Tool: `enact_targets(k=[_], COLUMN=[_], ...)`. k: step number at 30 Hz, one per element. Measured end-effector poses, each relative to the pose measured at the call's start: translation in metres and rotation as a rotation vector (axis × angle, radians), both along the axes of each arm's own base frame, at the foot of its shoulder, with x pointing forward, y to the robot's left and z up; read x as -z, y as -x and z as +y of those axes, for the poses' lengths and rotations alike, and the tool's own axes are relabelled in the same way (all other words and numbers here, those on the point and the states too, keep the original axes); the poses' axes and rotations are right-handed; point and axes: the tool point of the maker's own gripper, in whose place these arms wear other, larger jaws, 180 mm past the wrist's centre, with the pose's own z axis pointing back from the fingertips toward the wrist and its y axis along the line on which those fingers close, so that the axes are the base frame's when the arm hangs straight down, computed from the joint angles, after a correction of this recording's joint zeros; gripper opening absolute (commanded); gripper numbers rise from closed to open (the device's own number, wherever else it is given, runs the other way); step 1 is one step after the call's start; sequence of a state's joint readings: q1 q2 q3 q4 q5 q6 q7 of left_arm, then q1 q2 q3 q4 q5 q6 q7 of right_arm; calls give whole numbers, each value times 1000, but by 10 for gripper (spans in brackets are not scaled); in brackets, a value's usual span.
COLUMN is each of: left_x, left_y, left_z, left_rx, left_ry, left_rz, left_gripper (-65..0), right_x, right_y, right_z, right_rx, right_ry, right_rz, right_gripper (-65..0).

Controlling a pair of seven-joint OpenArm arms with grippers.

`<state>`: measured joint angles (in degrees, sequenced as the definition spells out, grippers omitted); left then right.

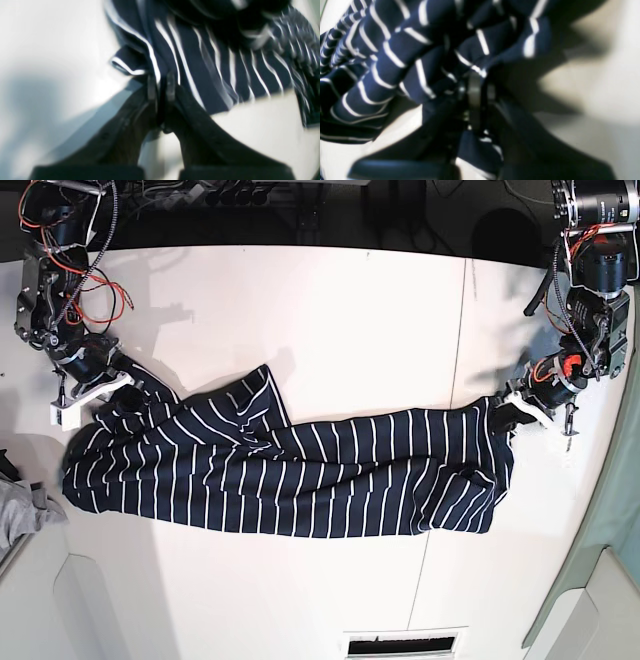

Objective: Layout the t-shirt on the table in an organized manner, then fold the t-shirt properly
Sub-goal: 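Swing the held shirt up and lay it flat between both grippers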

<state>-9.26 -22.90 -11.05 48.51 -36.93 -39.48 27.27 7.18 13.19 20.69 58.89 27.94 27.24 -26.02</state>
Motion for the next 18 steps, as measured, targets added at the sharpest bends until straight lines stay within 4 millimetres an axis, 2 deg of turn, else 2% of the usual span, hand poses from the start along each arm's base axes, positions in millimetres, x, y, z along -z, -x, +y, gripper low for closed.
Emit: enact_targets(k=[4,7,9,12,15,18], left_x=[-7,-26,-61,-131,-188,-222], left_y=[4,7,-4,-25,-37,-43], left_z=[8,27,42,53,45,33], left_rx=[-41,-36,-23,34,144,228], left_ry=[77,105,126,125,34,-59], left_rz=[10,28,-25,-170,-301,-375], left_gripper=[-650,-650,-650,-650,-650,-650], right_x=[-7,-24,-53,-107,-155,-200], right_y=[12,26,24,16,7,-3], right_z=[15,25,27,16,-7,-36], right_rx=[-109,-172,-185,-156,-142,-90], right_ry=[-22,-51,-74,-74,22,103], right_rz=[11,39,-27,-189,-317,-436], right_gripper=[-650,-650,-650,-650,-650,-650])
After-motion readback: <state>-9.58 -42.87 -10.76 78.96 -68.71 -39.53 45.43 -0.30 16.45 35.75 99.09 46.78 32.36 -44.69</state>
